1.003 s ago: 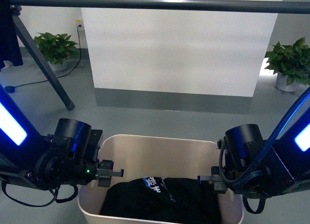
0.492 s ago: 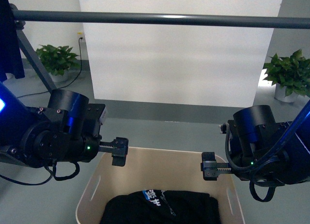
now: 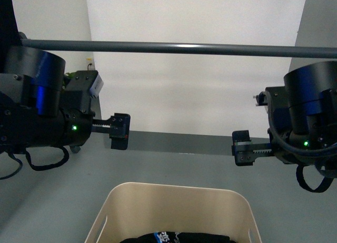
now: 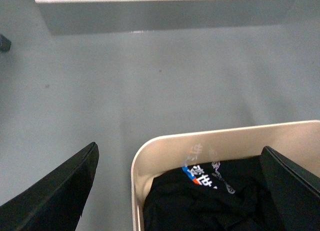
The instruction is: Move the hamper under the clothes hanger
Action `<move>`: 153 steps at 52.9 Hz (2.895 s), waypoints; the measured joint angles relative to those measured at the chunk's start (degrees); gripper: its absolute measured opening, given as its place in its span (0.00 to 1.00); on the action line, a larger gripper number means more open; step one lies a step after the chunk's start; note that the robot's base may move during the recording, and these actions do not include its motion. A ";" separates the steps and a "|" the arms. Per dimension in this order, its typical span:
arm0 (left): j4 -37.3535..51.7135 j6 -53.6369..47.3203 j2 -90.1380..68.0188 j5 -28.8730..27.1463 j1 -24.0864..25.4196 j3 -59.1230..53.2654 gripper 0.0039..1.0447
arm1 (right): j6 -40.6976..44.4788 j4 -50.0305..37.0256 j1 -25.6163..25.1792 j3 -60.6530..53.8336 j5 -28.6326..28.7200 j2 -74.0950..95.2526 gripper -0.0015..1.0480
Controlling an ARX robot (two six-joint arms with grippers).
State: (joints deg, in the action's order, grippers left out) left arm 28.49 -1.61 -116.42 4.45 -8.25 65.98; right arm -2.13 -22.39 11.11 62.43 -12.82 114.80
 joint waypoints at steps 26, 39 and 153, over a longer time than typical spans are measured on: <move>5.95 -0.37 26.43 -2.99 -0.42 -12.07 0.88 | 1.60 -7.69 0.76 -9.20 -6.45 -26.10 0.92; 13.03 0.87 36.41 -11.63 0.13 -25.07 0.59 | 1.88 -15.80 0.00 -14.51 1.60 -28.83 0.78; -9.29 1.70 97.37 -4.44 8.15 -64.96 0.03 | 2.12 1.05 -11.04 -62.14 12.76 -93.53 0.02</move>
State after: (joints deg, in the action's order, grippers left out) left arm 19.20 0.10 -19.05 0.01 -0.10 1.02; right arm -0.01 -21.34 0.08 0.30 -0.05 21.28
